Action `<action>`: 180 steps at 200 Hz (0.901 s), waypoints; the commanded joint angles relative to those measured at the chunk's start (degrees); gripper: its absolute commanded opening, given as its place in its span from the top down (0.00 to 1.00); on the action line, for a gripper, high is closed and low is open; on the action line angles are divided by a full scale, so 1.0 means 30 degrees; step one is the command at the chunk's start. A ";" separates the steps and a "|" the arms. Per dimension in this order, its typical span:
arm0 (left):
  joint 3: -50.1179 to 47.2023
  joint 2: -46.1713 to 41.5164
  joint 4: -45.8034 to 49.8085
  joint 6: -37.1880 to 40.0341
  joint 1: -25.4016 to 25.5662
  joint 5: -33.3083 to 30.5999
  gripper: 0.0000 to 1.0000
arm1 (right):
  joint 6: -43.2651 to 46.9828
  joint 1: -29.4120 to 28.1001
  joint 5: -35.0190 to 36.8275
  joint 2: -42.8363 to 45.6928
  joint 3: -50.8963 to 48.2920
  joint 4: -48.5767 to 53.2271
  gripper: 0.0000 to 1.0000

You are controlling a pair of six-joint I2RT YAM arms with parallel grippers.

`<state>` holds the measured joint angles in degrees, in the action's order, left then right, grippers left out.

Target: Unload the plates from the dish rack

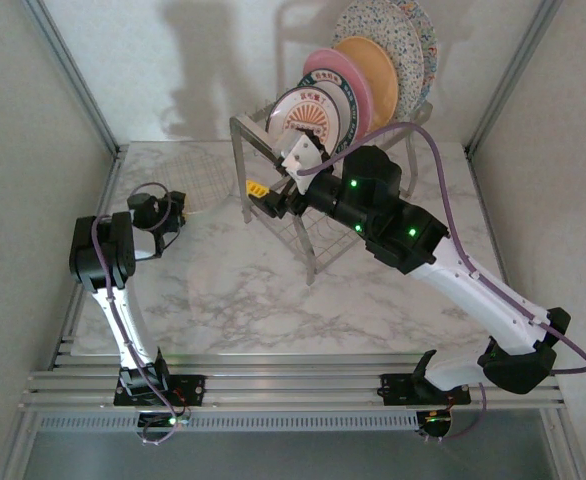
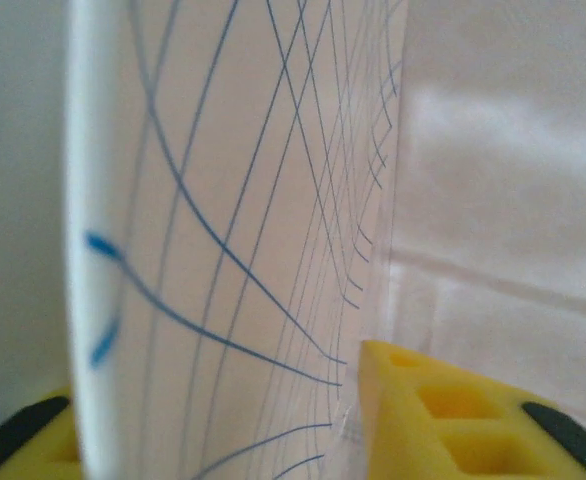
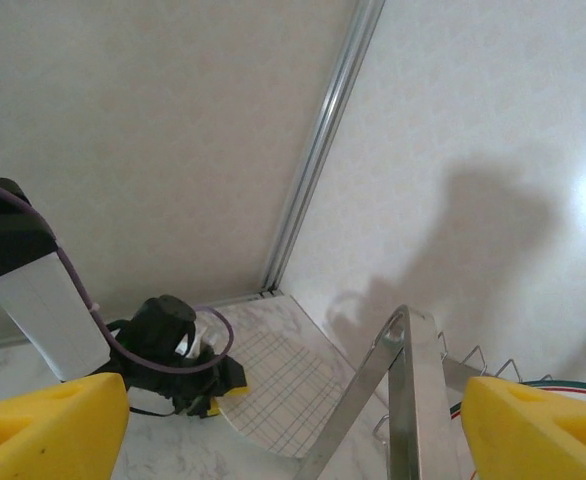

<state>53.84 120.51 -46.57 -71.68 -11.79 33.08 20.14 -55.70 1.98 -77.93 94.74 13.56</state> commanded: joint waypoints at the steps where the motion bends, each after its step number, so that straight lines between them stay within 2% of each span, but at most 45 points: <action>1: 0.0494 -0.0435 0.0542 0.0599 -0.0171 -0.0025 0.55 | -0.0181 -0.0183 0.0370 -0.0059 0.0618 -0.0273 0.13; 44: 0.0605 -0.1320 0.3293 0.1004 -0.0171 -0.0801 0.42 | -0.0151 -0.0180 0.0267 0.0098 0.0674 -0.0328 0.13; 143: 0.0052 -0.4455 1.0817 0.1125 -0.0142 -0.2364 0.23 | -0.0256 -0.0170 -0.0119 0.0783 0.0549 -0.0998 0.12; 180: -0.0818 -0.6414 1.2247 0.0417 -0.0125 -0.2566 0.19 | 0.0319 -0.0156 0.0429 0.1043 0.0920 -0.1254 0.11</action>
<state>53.36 106.24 -15.88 -69.19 -11.84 26.96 20.03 -55.70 1.58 -76.60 94.96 12.67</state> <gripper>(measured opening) 0.802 0.885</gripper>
